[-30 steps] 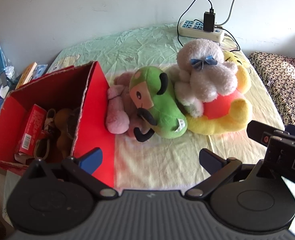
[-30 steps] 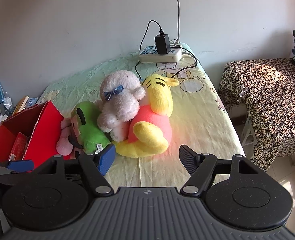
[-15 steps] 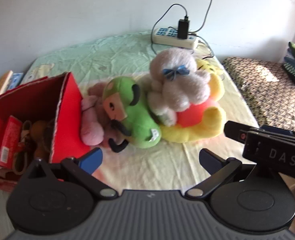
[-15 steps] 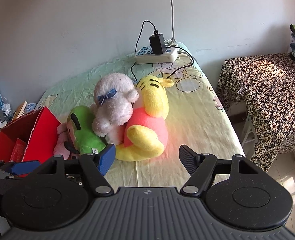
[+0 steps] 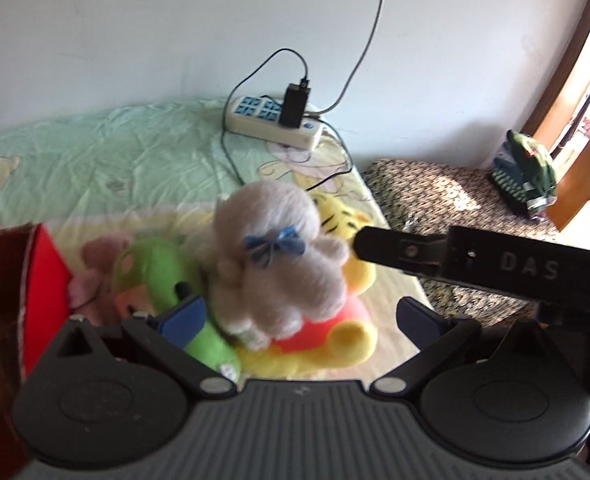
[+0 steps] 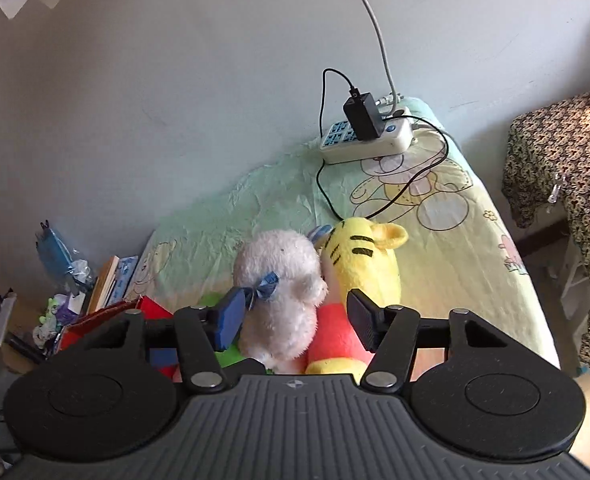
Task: Organize objects
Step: 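Grasp the white lamb plush with the right gripper and lift it, then carry the white lamb plush into the red box and release it, then move the right gripper back to the yellow tiger plush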
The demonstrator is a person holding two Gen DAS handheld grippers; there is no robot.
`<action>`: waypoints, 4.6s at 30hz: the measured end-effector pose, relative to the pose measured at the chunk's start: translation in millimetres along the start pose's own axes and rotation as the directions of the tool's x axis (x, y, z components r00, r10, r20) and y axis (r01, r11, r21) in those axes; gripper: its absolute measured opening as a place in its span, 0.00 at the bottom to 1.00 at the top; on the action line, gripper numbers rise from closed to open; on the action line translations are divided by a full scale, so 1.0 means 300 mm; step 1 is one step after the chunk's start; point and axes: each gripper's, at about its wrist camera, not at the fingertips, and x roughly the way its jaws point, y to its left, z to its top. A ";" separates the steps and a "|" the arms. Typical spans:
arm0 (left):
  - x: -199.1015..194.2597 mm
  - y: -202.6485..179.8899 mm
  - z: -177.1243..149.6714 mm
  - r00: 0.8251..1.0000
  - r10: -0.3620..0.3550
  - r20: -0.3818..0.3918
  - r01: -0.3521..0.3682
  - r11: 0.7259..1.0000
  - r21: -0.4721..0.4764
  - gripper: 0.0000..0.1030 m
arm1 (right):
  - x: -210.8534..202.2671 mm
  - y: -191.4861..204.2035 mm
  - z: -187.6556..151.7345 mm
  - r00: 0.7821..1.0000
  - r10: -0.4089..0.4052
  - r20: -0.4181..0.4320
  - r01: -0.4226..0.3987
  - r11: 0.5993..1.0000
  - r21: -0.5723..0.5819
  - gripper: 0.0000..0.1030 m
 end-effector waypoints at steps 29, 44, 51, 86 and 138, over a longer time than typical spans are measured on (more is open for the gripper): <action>0.122 0.072 0.053 0.986 -0.162 -0.025 0.161 0.986 -0.044 0.78 | 0.154 -0.062 0.047 0.958 0.271 -0.092 -0.256 0.956 0.144 0.36; -0.219 -0.014 -0.028 0.981 -0.092 0.169 0.090 0.996 0.021 0.78 | -0.067 0.086 -0.024 0.911 0.412 0.029 -0.412 0.911 0.015 0.36; -0.378 0.081 -0.103 0.969 0.035 0.245 -0.032 0.999 -0.016 0.78 | -0.010 0.245 -0.078 0.856 0.517 -0.022 -0.518 0.855 -0.032 0.36; -0.498 1.072 -0.217 0.970 0.238 0.053 -0.239 0.971 0.025 0.83 | 0.613 0.925 -0.476 0.892 0.367 -0.263 -0.332 0.928 0.169 0.40; -0.290 0.075 -0.124 0.972 0.167 0.163 -0.197 0.961 0.193 0.92 | 0.003 0.334 -0.129 0.983 -0.185 0.016 0.182 0.944 -0.276 0.58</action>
